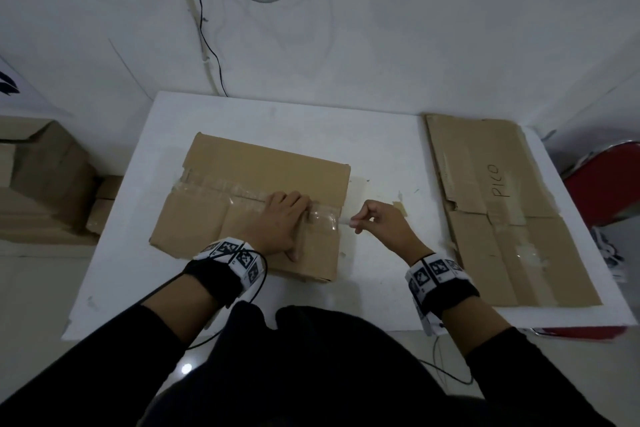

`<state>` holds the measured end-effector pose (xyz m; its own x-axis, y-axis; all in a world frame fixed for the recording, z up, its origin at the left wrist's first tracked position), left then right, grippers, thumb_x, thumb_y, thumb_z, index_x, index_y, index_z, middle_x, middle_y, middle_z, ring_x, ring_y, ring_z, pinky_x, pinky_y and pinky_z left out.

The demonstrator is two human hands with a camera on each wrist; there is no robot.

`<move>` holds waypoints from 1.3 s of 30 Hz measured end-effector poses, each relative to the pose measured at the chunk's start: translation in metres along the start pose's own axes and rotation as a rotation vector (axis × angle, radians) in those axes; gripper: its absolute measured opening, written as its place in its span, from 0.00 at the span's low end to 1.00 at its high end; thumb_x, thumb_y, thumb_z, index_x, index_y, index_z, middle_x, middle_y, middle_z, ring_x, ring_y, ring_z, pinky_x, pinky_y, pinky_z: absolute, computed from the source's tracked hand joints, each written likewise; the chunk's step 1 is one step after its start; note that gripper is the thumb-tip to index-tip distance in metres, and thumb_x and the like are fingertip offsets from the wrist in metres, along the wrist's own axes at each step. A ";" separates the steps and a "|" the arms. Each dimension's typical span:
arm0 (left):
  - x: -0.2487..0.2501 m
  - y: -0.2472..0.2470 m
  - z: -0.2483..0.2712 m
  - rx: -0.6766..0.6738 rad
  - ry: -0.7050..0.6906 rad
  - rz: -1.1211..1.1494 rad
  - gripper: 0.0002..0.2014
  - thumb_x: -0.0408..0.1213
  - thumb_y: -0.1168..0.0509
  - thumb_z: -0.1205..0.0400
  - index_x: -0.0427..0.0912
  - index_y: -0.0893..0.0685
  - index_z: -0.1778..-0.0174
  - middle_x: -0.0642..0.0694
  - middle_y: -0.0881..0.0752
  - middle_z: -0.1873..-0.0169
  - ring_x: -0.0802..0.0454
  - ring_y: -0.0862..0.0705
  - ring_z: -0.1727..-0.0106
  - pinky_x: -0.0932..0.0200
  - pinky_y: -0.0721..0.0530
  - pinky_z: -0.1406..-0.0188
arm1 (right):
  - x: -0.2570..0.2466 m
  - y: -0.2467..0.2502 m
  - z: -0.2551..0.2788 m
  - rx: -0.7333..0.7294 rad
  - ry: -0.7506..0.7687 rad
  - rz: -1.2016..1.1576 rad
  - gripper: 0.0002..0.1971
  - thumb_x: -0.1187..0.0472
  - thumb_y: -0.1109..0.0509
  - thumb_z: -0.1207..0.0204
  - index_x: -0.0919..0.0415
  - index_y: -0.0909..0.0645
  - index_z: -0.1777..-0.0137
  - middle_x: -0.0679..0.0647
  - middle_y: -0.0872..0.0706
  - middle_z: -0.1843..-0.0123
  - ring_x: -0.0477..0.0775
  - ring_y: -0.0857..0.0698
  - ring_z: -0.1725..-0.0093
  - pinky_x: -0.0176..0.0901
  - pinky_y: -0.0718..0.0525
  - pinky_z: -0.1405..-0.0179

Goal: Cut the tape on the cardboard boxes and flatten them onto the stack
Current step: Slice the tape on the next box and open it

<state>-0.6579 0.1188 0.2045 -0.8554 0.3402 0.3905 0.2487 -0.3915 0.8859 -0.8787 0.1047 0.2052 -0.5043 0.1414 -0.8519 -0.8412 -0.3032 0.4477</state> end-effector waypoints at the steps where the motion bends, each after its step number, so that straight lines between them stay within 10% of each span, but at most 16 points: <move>1: -0.001 0.000 0.000 0.003 -0.007 -0.004 0.50 0.48 0.16 0.46 0.44 0.32 0.29 0.48 0.31 0.35 0.48 0.36 0.37 0.56 0.39 0.36 | -0.002 -0.004 0.000 0.009 0.012 -0.003 0.09 0.64 0.20 0.28 0.64 0.18 0.63 0.50 0.10 0.65 0.48 0.10 0.61 0.43 0.16 0.50; 13: -0.002 -0.006 0.004 0.037 -0.084 0.041 0.47 0.49 0.17 0.47 0.42 0.29 0.32 0.50 0.27 0.38 0.48 0.33 0.38 0.47 0.38 0.30 | -0.006 -0.014 0.006 -0.005 0.030 -0.041 0.11 0.61 0.19 0.30 0.65 0.17 0.57 0.52 0.09 0.64 0.48 0.10 0.61 0.38 0.17 0.53; 18: 0.002 -0.004 0.000 0.080 0.044 0.182 0.45 0.76 0.38 0.44 0.53 0.25 0.33 0.55 0.25 0.40 0.48 0.32 0.37 0.46 0.40 0.29 | 0.001 -0.019 0.013 -0.088 -0.077 0.103 0.13 0.51 0.25 0.23 0.61 0.22 0.52 0.52 0.08 0.65 0.45 0.14 0.64 0.28 0.24 0.67; 22: 0.007 -0.010 -0.002 0.069 0.074 0.104 0.32 0.62 0.25 0.35 0.57 0.22 0.36 0.54 0.24 0.38 0.46 0.32 0.34 0.43 0.44 0.25 | 0.008 -0.024 0.018 -0.142 -0.048 0.229 0.18 0.54 0.40 0.12 0.65 0.17 0.57 0.51 0.16 0.69 0.50 0.22 0.68 0.40 0.24 0.62; 31: 0.010 -0.016 0.004 0.099 0.117 0.108 0.32 0.59 0.24 0.35 0.56 0.22 0.36 0.53 0.25 0.37 0.45 0.34 0.30 0.38 0.56 0.21 | 0.008 -0.032 0.028 -0.203 -0.061 0.351 0.19 0.55 0.41 0.13 0.54 0.19 0.65 0.55 0.14 0.61 0.54 0.17 0.63 0.48 0.16 0.58; 35: 0.012 -0.015 0.003 0.184 0.095 0.094 0.33 0.58 0.20 0.42 0.51 0.15 0.42 0.44 0.25 0.40 0.41 0.31 0.36 0.45 0.38 0.27 | 0.012 -0.013 0.037 -0.280 -0.115 0.335 0.18 0.56 0.40 0.13 0.58 0.16 0.63 0.46 0.21 0.73 0.37 0.24 0.76 0.29 0.27 0.70; 39: 0.025 -0.020 -0.002 0.080 0.109 0.112 0.23 0.46 0.26 0.26 0.42 0.20 0.38 0.43 0.28 0.38 0.44 0.31 0.37 0.53 0.30 0.34 | 0.029 0.011 0.046 -0.247 -0.140 0.249 0.20 0.56 0.41 0.11 0.56 0.15 0.63 0.46 0.23 0.75 0.42 0.28 0.78 0.32 0.30 0.73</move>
<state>-0.6849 0.1334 0.1959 -0.8634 0.2017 0.4625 0.3771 -0.3511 0.8570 -0.9109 0.1484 0.1980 -0.7236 0.1575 -0.6721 -0.6258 -0.5605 0.5424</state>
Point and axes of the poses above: each hand's wrist, its own z-axis away from the middle knuckle, its own y-axis out of the back of the hand, x = y × z, the point moved 5 cm from there along -z, towards the middle knuckle
